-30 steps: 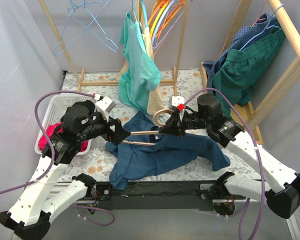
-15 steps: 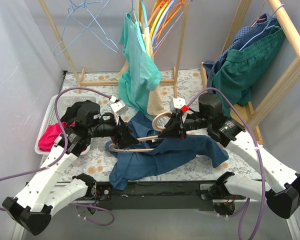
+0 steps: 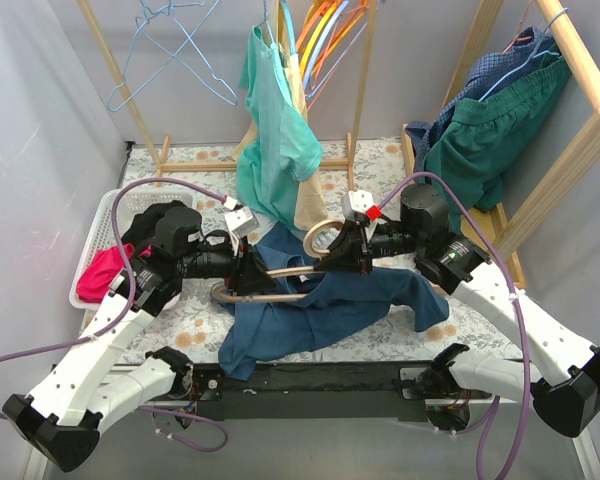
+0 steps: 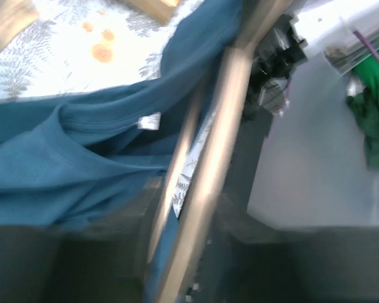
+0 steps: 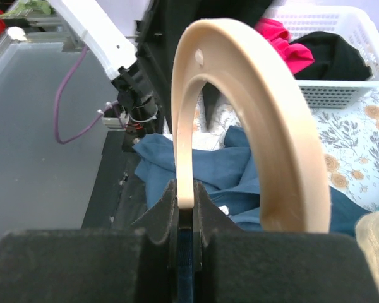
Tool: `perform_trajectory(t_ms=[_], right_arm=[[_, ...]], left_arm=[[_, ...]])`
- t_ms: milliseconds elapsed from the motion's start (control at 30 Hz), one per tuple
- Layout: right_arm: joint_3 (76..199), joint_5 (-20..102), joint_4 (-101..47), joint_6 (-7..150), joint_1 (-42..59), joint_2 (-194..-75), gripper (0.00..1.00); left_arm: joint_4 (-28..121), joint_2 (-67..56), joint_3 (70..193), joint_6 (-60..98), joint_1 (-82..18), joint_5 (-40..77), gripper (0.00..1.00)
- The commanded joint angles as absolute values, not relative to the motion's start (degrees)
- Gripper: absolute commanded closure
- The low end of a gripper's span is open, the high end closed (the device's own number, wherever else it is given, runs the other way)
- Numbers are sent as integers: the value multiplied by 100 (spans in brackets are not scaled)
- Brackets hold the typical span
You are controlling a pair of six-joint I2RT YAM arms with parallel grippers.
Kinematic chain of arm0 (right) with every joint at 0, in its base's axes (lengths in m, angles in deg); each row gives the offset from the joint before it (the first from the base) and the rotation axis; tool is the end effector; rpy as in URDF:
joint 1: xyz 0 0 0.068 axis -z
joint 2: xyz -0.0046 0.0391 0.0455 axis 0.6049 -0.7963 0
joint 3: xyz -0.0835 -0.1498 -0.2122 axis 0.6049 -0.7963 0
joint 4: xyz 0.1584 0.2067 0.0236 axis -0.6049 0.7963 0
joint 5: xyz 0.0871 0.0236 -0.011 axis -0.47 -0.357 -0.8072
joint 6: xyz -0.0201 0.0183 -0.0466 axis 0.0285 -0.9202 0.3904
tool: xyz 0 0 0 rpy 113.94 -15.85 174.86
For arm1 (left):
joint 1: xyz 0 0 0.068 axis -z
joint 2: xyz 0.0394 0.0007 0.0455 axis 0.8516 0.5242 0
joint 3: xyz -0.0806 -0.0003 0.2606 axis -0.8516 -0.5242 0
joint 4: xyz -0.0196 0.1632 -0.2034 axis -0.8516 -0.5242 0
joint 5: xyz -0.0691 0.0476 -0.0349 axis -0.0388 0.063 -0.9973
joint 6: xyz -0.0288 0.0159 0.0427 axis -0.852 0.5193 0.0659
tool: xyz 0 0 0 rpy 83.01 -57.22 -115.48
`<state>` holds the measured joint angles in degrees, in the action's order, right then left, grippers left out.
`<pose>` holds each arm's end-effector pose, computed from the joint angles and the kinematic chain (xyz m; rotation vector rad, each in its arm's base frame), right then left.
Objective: Remove the t-shirt from the hanger
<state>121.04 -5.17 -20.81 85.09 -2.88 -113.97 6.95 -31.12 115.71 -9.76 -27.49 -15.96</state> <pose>0.1576 0.1703 0.3838 -1.3263 1.2364 1.2203 0.1350 -0.1090 0.3528 0.3201 2.3046 -1.4819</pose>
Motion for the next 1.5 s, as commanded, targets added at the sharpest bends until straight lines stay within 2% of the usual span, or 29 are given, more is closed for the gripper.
perform_trajectory(t_ms=[0,33,67,267,300,367,400,500,800,1000,1300,1467], right_arm=[[12183,-512,-2899,8214,-286,-11272,99],[12121,-468,-3040,8178,-286,-11246,99],[12112,-432,-3041,8169,-286,-11219,99],[12059,165,-2918,8239,-277,-11166,99],[12042,331,-2901,8247,-286,-11166,93],[12024,525,-2874,8248,-286,-11131,73],[12050,831,-2787,8291,-286,-11122,53],[12059,1936,-2436,8423,-286,-11000,44],[11840,4055,-2276,8442,-286,-10955,42],[11717,5050,-2233,8344,-277,-11035,43],[11268,6624,-2452,8274,-286,-10385,46],[11356,6486,-2443,8248,-286,-10358,46]], left_arm=[[650,-3190,11692,-924,-2710,-1541,87],[641,-3173,11675,-924,-2710,-1419,96],[606,-3173,11666,-924,-2701,-1313,100],[527,-3427,11797,-880,-2683,-978,100],[510,-3549,11876,-837,-2674,-978,100],[370,-3664,11999,-793,-2683,-926,100],[299,-3708,12069,-775,-2683,-777,100],[-298,-3735,12631,-705,-2683,-303,100],[-1283,-3840,13757,-529,-2674,-3,100],[-1714,-3998,14275,-555,-2683,682,100],[-2312,-4086,14847,-854,-2692,1543,100],[-2330,-4192,14997,-731,-2683,1230,100]])
